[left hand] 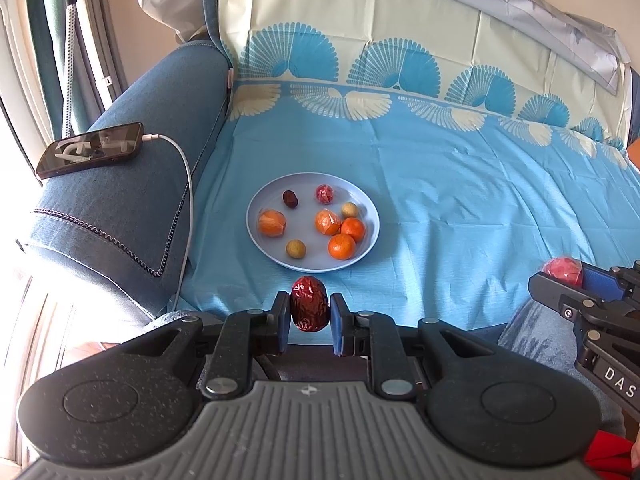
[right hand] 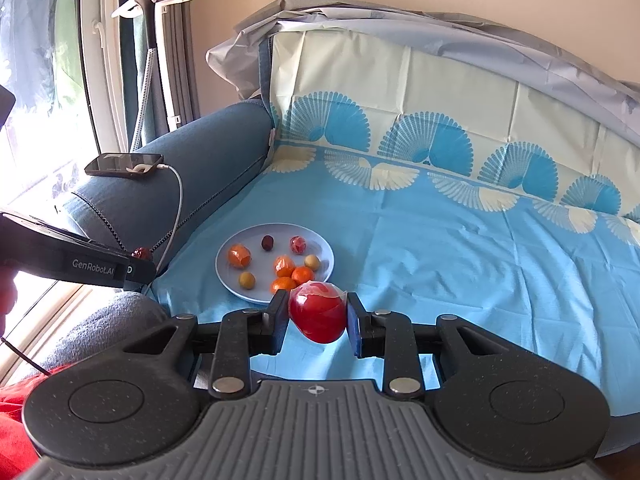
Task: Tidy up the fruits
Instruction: 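Carry the date and wrapped red fruit over the plate with both tools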
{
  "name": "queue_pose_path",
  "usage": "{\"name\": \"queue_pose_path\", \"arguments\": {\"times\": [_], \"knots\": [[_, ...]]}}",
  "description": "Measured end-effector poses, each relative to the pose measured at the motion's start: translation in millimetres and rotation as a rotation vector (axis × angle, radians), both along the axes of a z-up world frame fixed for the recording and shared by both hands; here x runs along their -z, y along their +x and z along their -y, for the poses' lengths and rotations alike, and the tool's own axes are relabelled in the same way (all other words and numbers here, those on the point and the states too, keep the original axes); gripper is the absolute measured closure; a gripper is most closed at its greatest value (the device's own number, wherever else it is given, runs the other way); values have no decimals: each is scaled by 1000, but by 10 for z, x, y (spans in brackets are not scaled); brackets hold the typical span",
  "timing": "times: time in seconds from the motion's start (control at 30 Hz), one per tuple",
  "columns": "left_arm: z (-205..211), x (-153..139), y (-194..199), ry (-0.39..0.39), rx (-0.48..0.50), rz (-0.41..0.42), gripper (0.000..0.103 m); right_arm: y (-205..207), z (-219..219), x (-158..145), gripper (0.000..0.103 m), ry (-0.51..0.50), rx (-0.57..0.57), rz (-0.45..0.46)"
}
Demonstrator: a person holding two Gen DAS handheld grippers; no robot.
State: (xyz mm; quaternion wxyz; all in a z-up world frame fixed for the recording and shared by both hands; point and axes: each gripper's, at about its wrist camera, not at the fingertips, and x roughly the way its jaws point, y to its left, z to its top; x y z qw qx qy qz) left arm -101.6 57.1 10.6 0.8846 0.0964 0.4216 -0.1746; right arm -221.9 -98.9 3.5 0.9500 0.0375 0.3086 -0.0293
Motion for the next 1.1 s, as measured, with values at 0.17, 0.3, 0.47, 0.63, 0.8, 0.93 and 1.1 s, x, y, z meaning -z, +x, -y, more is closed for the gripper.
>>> {"name": "queue_pose_path", "arguments": {"times": [0.17, 0.3, 0.47, 0.63, 0.8, 0.93, 1.1], "knots": [[-8, 42, 46, -2, -3, -16, 81, 50, -16, 29, 72, -8, -9, -17], [-21, 89, 95, -4, -4, -29, 81, 97, -28, 59, 72, -16, -17, -32], [-44, 150, 165, -4, -8, -48, 81, 176, -32, 101, 72, -19, -19, -53], [-64, 209, 252, -3, -16, -62, 81, 268, -42, 150, 72, -25, -21, -71], [-113, 256, 377, 1, -34, -76, 81, 390, -58, 205, 72, -28, -26, -86], [-157, 280, 532, 6, -56, -82, 81, 539, -56, 255, 72, -16, -32, -98], [-179, 293, 822, 9, -81, -90, 81, 817, -64, 358, 72, 0, -47, -115]]}}
